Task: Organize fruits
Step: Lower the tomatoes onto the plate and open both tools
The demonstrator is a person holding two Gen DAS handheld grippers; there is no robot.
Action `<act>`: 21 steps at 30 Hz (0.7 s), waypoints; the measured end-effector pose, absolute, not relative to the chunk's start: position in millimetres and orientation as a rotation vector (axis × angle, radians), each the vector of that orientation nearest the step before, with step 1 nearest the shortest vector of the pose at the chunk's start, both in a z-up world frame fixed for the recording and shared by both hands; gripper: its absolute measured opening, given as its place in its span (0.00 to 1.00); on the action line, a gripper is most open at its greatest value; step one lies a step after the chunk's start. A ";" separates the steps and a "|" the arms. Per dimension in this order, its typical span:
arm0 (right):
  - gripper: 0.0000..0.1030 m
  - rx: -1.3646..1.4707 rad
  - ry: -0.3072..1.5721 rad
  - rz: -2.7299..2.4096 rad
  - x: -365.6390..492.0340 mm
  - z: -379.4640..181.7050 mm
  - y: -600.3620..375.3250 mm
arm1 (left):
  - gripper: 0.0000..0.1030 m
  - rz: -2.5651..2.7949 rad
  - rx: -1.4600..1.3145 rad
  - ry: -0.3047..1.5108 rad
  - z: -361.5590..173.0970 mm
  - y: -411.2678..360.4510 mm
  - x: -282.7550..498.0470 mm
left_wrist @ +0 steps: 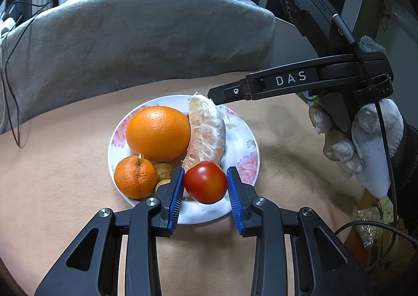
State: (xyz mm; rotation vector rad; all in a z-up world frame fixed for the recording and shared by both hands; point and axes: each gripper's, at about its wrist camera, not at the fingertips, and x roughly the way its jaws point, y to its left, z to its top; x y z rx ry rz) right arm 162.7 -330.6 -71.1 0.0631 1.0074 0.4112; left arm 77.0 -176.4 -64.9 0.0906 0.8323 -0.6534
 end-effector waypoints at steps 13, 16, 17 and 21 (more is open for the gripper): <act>0.68 0.038 0.963 0.380 152.6 -61.0 -330.2 | 0.52 -0.641 0.080 0.809 -60.2 -171.7 76.8; 0.71 0.030 0.954 0.380 148.7 -59.3 -328.7 | 0.58 -0.642 0.081 0.806 -60.2 -171.0 75.4; 0.71 0.028 0.952 0.380 147.5 -58.9 -328.4 | 0.58 -0.639 0.082 0.804 -60.1 -170.5 74.5; 0.76 0.015 0.947 0.373 142.7 -57.0 -326.4 | 0.65 -0.632 0.084 0.800 -58.7 -168.4 71.3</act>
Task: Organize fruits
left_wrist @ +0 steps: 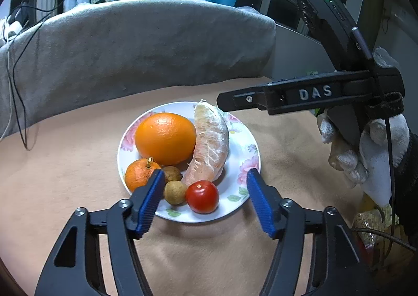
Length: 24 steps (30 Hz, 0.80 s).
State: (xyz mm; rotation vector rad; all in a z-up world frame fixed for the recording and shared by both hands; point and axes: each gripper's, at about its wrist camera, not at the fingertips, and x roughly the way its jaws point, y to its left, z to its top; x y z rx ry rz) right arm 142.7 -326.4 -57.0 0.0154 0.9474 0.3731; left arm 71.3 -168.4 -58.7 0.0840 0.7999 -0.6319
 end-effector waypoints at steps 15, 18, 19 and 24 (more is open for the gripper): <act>0.89 0.004 0.907 0.351 118.5 -51.6 -321.8 | 0.75 -0.579 0.085 0.819 -57.6 -157.7 68.8; 0.89 0.004 0.894 0.345 111.5 -49.8 -321.5 | 0.75 -0.567 0.081 0.822 -57.6 -153.1 66.9; 0.89 0.001 0.890 0.343 110.5 -49.4 -320.6 | 0.76 -0.564 0.080 0.823 -57.7 -152.4 66.8; 0.89 -0.029 0.875 0.301 96.3 -49.9 -314.0 | 0.76 -0.545 0.067 0.831 -58.5 -140.4 62.3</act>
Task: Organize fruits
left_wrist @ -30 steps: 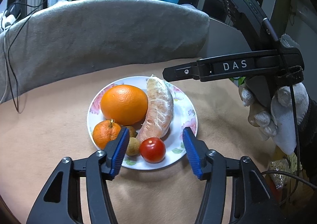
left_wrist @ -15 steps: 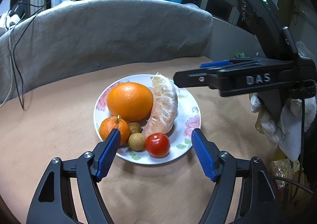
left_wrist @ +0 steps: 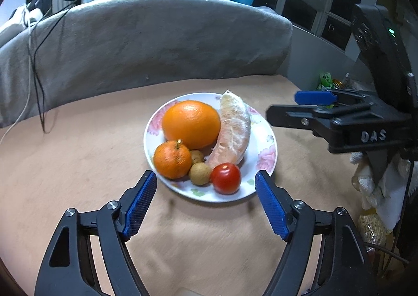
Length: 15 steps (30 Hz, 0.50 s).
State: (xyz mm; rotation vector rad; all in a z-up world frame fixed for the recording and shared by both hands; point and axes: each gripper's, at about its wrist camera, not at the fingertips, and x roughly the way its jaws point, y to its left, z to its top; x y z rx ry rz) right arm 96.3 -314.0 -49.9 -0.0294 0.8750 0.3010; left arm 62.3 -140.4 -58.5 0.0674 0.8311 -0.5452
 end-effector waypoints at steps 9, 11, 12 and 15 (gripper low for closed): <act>0.90 -0.068 0.796 0.253 64.3 -37.9 -299.4 | 0.76 -0.500 0.024 0.807 -53.8 -117.4 48.4; 0.90 -0.050 0.782 0.252 58.5 -35.6 -299.0 | 0.76 -0.486 0.011 0.798 -52.8 -111.7 42.4; 0.90 -0.041 0.780 0.251 56.2 -35.5 -299.5 | 0.76 -0.483 0.010 0.795 -52.5 -110.3 41.0; 0.90 -0.010 0.777 0.243 49.7 -37.0 -300.9 | 0.76 -0.464 0.019 0.776 -49.9 -105.6 33.1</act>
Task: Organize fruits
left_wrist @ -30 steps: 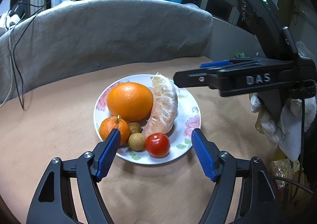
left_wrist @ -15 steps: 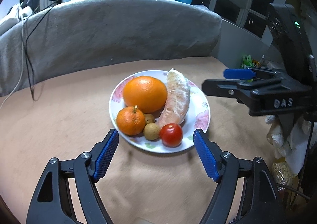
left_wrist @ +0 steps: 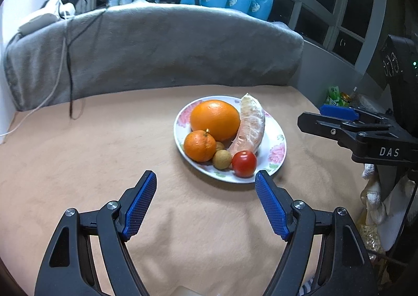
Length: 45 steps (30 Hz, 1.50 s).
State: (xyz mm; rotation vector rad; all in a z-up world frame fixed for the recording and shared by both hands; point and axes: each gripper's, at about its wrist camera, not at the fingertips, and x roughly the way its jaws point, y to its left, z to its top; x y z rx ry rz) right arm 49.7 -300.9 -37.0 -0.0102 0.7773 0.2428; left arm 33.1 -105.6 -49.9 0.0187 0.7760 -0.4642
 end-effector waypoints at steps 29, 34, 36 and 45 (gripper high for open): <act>0.96 -0.003 0.575 0.072 -37.3 -4.7 -306.8 | 0.80 -0.364 0.032 0.593 -7.8 -89.6 -36.3; 1.00 0.009 0.530 0.056 -50.2 -1.3 -310.4 | 0.81 -0.333 0.036 0.579 -5.7 -88.4 -42.3; 1.00 0.011 0.521 0.050 -54.4 0.6 -311.2 | 0.81 -0.322 0.039 0.571 -4.3 -88.3 -44.5; 1.00 0.001 0.490 0.032 -63.4 4.4 -311.9 | 0.87 -0.288 0.045 0.550 -0.8 -89.4 -51.2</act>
